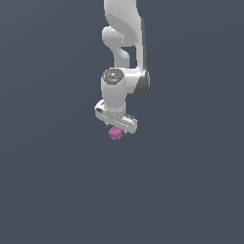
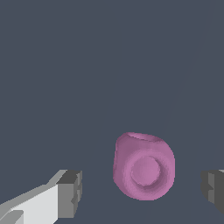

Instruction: Pick up the object and move it to a goal position.

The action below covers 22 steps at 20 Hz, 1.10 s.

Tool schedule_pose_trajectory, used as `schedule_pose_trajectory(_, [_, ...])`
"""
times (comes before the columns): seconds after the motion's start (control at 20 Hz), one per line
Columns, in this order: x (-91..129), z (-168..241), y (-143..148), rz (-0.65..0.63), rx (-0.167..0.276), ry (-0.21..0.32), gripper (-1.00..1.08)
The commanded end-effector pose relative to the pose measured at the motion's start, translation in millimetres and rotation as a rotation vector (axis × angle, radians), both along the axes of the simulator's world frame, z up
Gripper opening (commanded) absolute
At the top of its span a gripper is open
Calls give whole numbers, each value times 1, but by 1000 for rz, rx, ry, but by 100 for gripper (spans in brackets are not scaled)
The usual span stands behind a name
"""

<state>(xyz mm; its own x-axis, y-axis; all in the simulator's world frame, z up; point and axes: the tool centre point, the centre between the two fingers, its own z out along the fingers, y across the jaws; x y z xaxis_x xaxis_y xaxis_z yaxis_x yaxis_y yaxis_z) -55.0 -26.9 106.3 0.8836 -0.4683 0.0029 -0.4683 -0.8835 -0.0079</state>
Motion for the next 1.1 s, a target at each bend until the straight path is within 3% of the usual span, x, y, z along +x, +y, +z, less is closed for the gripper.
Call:
schedule_pose_trajectory(0.0, [-7,-6,-2,-49,-2,2,100])
schedule_pose_trajectory(0.4, [-20,-16,-6,-125,-5,6,100])
schedule_pose_trajectory(1.05, [-21,-48,-6,-127,-5,7,100])
